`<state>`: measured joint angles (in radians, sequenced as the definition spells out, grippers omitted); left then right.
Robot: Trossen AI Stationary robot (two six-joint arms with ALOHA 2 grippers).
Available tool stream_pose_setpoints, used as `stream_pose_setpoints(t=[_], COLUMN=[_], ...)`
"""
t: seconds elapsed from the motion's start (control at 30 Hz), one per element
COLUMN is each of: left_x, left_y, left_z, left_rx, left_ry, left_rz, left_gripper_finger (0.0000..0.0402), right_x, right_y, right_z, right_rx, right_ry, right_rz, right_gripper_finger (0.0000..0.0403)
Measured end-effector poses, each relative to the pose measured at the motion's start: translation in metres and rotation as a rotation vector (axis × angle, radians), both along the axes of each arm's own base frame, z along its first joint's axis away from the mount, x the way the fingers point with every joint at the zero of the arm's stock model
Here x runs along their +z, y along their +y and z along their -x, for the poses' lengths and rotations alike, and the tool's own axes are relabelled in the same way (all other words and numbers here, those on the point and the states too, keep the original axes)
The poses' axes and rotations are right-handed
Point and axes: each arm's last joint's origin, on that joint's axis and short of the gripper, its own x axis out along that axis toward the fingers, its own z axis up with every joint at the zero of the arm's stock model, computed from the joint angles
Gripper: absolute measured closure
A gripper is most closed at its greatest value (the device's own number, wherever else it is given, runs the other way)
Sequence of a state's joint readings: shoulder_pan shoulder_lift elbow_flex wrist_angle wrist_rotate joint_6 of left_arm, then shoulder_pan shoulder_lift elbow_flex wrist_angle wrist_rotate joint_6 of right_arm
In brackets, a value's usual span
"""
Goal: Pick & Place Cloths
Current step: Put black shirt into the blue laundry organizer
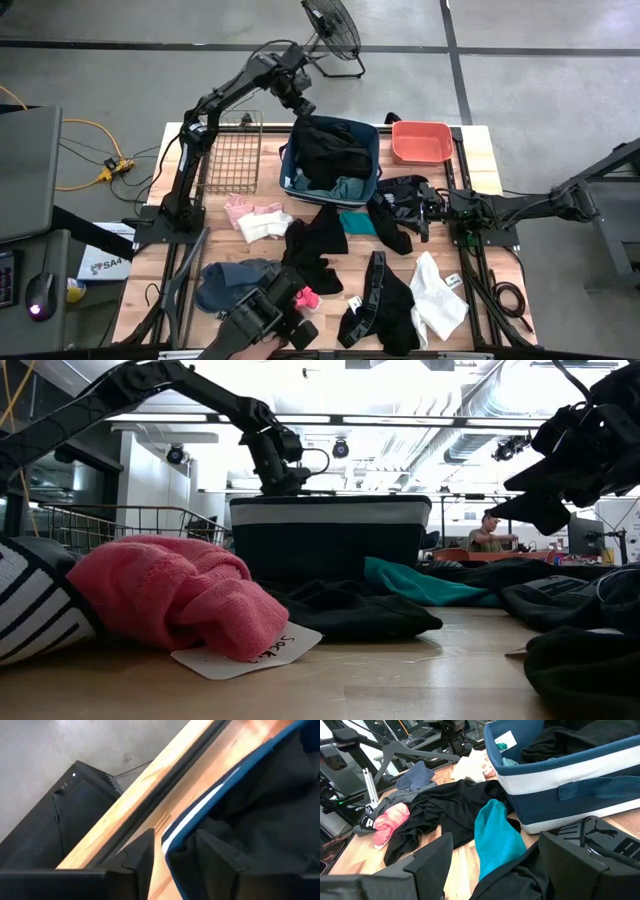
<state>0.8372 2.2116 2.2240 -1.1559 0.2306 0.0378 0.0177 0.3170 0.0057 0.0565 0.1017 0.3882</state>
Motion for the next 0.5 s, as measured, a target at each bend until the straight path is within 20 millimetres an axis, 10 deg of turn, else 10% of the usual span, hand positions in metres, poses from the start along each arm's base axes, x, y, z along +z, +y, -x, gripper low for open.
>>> stream_pose_setpoints(t=[0.5], left_x=[-0.0028], left_y=[-0.003], left_z=[0.0014], left_rx=[-0.077], left_ry=[0.005], left_rz=[0.011], left_gripper_finger=[0.0389], right_x=[0.0001], right_y=[0.0], right_z=[0.0], right_rx=[0.0], right_ry=[0.0], right_rz=[0.0], right_gripper_finger=[0.0116])
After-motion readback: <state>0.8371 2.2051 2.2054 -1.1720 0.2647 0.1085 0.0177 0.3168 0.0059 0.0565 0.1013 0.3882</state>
